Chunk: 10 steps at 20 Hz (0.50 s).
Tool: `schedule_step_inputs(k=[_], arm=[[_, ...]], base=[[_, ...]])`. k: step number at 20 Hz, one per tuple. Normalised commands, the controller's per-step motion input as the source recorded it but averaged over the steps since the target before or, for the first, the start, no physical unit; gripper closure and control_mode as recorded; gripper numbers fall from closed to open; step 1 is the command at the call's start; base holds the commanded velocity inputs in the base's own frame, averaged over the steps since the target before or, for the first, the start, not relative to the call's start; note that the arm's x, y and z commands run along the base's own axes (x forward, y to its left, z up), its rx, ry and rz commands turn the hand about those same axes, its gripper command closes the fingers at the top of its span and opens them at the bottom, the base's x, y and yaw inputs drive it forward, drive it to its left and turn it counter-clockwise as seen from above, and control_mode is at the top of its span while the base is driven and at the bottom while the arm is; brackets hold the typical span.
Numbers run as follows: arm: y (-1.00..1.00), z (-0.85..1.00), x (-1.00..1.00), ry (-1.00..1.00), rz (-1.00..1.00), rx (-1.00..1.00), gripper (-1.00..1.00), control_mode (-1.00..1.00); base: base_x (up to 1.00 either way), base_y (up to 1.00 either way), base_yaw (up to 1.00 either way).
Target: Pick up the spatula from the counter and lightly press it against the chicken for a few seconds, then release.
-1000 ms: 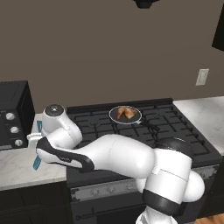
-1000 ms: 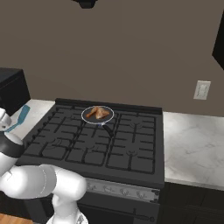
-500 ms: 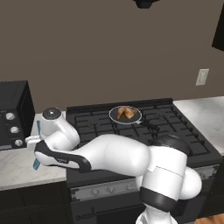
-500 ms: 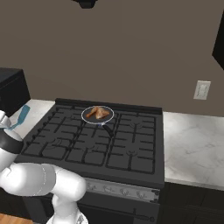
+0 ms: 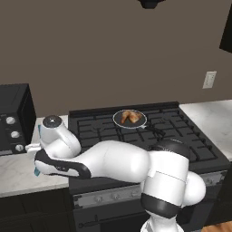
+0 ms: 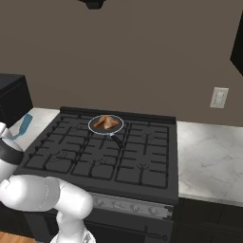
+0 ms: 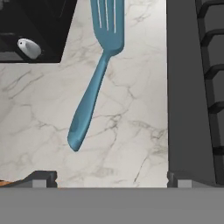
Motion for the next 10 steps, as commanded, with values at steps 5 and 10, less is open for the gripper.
schedule_step_inputs(k=[5, 10], arm=[[0.09, -0.16, 0.05, 0.0, -0.01, 0.0, -1.0, -1.0], [0.05, -0.13, 0.09, 0.0, -0.01, 0.0, -1.0, -1.0]], base=[[0.0, 0.0, 0.0], [0.0, 0.0, 0.0]])
